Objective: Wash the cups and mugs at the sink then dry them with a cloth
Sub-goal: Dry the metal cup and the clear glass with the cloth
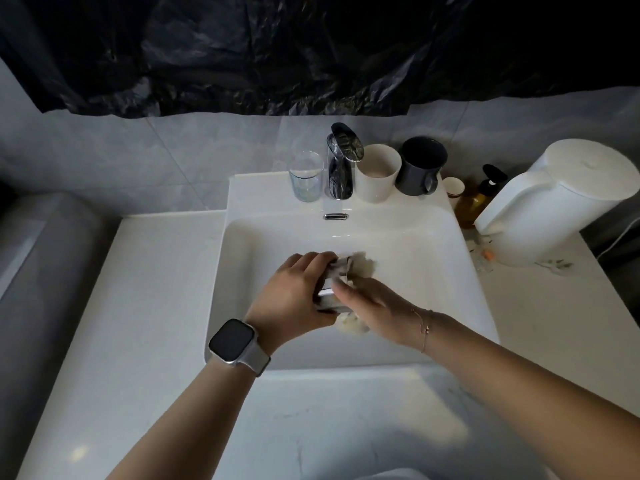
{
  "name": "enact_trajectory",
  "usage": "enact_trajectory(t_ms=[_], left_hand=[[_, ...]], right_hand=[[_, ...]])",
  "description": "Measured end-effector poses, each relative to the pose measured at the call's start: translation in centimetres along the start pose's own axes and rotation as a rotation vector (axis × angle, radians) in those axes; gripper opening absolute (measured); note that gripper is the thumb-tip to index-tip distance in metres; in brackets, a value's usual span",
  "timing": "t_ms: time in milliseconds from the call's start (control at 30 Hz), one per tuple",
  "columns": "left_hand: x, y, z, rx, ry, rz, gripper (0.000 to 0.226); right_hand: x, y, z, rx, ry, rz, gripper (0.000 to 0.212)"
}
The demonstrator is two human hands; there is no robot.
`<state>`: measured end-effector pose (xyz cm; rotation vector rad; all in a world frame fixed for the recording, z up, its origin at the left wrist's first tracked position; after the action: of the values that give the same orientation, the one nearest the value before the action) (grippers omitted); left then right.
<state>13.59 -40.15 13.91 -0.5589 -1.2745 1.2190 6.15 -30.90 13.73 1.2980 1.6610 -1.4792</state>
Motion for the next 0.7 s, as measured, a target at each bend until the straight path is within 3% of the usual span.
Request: enact_trajectory(t_ms=[67, 167, 267, 333, 400, 500, 567, 633, 700], left_hand=[[-0.2, 0.4, 0.3, -0.038, 0.033, 0.046, 0.072], [0.0, 1.3, 0.3, -0.063, 0.048, 0.072, 0.071], [0.4, 2.0, 0.3, -0.02, 0.093, 0.161, 0.069], [0.5, 1.9, 0.5, 0.024, 0.139, 0.209, 0.069], [0.4, 1.7, 0.8, 0.038, 0.15, 0.216, 0.068], [0.0, 1.3, 1.1, -0.036, 0.067, 0.169, 0.071], [-0.3, 1.0, 1.3, -0.095, -0.008, 0.075, 0.075], [-0.3, 0.9, 0.9, -0.104, -0.018, 0.007, 0.077], [0.0, 0.8, 0.2, -0.081, -0.021, -0.082, 0.076]], right_hand=[[0.1, 0.2, 0.5, -0.012, 0.089, 0.122, 0.039], [-0.1, -0.3, 0.7, 0.013, 0.212, 0.462, 0.027], [0.4, -0.2, 0.4, -0.081, 0.296, 0.955, 0.028], [0.9, 0.1, 0.1, -0.12, 0.382, 1.325, 0.051], [1.3, -0.2, 0.2, -0.082, 0.417, 1.466, 0.058], [0.7, -0.2, 0.0, -0.038, 0.357, 1.322, 0.054], [1.0, -0.8, -0.2, 0.097, 0.276, 0.833, 0.044], [0.5, -0.7, -0.6, 0.046, 0.161, 0.25, 0.059], [0.2, -0.8, -1.5, -0.007, 0.076, 0.029, 0.072]])
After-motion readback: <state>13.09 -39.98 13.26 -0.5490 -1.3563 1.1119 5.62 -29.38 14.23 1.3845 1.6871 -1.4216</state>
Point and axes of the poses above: each hand's wrist, its own z-axis towards the middle knuckle, its own y-axis out of the palm, x = y × z, the point moved 6 cm from there along z, towards the middle knuckle, and after that the axes turned 2 degrees about y, right-handed, at the moved point
